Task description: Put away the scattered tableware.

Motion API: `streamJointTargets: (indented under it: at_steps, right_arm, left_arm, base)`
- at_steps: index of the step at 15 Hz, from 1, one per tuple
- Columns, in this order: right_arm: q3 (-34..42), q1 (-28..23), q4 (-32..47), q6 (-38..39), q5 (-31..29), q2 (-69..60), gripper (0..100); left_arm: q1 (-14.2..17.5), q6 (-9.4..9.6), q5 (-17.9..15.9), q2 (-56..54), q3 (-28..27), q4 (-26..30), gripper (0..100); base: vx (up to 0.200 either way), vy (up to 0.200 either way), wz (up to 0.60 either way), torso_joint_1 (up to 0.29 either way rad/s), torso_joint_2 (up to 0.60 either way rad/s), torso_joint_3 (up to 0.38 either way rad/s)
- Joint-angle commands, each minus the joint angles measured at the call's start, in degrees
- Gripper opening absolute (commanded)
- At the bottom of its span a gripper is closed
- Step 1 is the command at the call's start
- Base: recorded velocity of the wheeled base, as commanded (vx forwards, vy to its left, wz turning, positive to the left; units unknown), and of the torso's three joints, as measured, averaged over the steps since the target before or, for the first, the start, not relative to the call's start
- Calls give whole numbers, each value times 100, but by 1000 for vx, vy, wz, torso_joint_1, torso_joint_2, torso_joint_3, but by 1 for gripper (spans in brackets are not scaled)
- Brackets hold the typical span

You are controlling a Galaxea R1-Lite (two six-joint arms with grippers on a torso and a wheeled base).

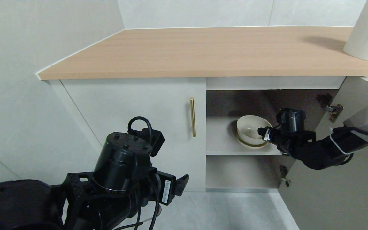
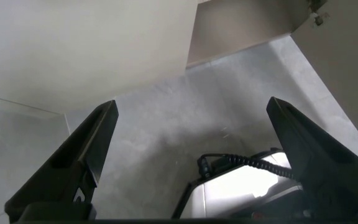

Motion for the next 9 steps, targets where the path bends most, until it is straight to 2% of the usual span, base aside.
streamJointTargets:
  at_steps: [1, 2, 3, 4, 5, 6, 8, 9]
  right_arm:
    - [320, 211, 356, -15, 194, -650, 100]
    - [381, 272, 514, -15, 282, -834, 100]
    - [601, 378, 927, -15, 458, -1379, 100]
    - [680, 430, 1121, -15, 528, -1652, 100]
    - [847, 571, 1709, -24, 748, -2372, 100]
    - [908, 659, 2158, -33, 888, -2891, 100]
    - [1295, 870, 2957, -24, 1161, -3902, 100]
    - [1550, 1019, 3089, -24, 1231, -4279, 100]
  left_arm:
    - [84, -59, 37, -192, 16, -6, 100]
    - [119, -112, 28, -263, 25, -6, 100]
    - [277, -244, 19, -421, 174, -6, 100]
    - [374, -252, 19, -500, 253, -6, 100]
    - [637, -261, 19, -781, 438, -6, 100]
    - [769, -252, 1, -1054, 570, -6, 100]
    - [1059, -296, -253, -1379, 772, 12, 100]
    - [1253, -296, -341, -1441, 948, -6, 100]
  base:
    - [0, 0, 0, 0, 0, 0]
    - [0, 0, 0, 0, 0, 0]
    - [0, 0, 0, 0, 0, 0]
    - [0, 0, 0, 0, 0, 0]
    - [0, 0, 0, 0, 0, 0]
    - [0, 0, 0, 0, 0, 0]
    - [0, 0, 0, 0, 0, 0]
    - [0, 0, 0, 0, 0, 0]
